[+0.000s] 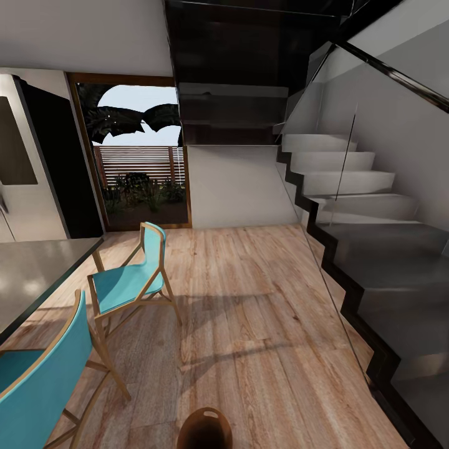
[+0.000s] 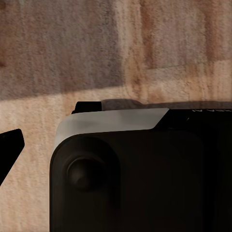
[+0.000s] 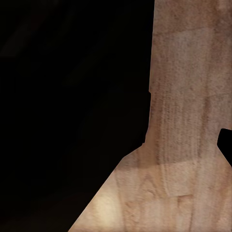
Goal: Put the three can of soda from the living room inside the tash can in the kitchen.
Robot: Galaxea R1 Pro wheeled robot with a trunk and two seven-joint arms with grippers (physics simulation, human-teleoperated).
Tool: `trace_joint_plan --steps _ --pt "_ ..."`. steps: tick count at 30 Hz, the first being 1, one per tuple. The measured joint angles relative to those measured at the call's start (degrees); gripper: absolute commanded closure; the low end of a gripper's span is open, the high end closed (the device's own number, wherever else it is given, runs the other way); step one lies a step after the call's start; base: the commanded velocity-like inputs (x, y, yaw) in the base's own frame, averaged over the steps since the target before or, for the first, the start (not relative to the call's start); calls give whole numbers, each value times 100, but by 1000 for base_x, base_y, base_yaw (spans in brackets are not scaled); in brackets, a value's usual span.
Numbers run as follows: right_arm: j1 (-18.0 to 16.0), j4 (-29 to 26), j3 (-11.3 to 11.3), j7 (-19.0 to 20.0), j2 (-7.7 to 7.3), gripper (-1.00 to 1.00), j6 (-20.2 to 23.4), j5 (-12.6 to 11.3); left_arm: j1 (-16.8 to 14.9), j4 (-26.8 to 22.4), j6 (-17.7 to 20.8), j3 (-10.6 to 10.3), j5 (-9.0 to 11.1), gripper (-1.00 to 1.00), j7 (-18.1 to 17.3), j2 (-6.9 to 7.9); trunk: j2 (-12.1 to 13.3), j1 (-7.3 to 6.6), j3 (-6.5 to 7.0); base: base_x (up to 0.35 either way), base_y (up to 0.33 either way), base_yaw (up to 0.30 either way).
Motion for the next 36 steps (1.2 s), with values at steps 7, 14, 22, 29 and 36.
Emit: trace_joint_plan --steps 7,14,22,29,36 --pt "0 0 0 0 0 -100 0 0 0 0 0 0 0 -100 0 0 0 0 0 0 0 0" --pt "0 0 0 0 0 -100 0 0 0 0 0 0 0 -100 0 0 0 0 0 0 0 0" --pt "0 0 0 0 0 -100 0 0 0 0 0 0 0 -100 0 0 0 0 0 0 0 0" --pt "0 0 0 0 0 -100 0 0 0 0 0 0 0 -100 0 0 0 0 0 0 0 0" --pt "0 0 0 0 0 -100 0 0 0 0 0 0 0 -100 0 0 0 0 0 0 0 0"
